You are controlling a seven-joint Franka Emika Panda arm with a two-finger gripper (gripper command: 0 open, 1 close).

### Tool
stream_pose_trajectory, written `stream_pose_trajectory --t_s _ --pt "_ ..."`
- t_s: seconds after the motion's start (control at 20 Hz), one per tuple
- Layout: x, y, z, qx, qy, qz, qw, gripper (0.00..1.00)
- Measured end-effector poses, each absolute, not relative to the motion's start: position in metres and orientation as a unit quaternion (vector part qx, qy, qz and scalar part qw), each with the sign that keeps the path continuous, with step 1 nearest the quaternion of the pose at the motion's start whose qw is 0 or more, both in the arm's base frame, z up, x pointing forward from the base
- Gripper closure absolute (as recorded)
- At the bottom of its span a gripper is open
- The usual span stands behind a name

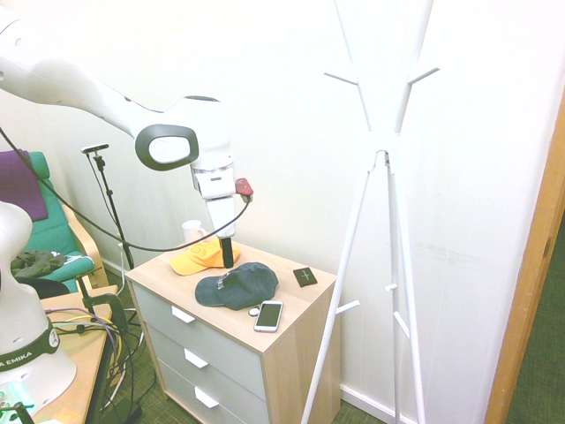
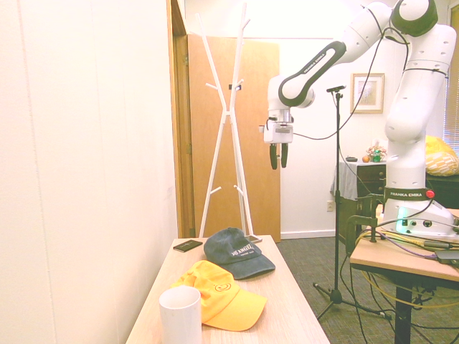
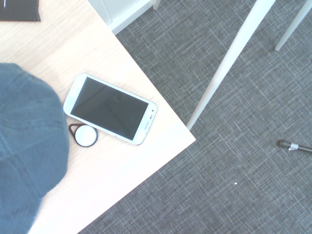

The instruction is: Hang the cap

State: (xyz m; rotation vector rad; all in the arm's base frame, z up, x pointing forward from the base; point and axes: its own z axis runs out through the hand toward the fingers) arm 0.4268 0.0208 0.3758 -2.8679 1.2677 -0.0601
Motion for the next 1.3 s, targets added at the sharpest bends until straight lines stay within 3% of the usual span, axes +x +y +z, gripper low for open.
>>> stream_pose_trajectory --t_s 0.35,0.95,1.3 --pt "0.434 0.058 0.362 -0.925 0.379 -0.020 -0.004 0.00" --pt "0.471 0.205 0.261 -0.958 0.286 -0.001 -0.035 0.00" --pt "0.484 0.234 0.238 -0.965 0.261 -0.005 -0.019 0.00"
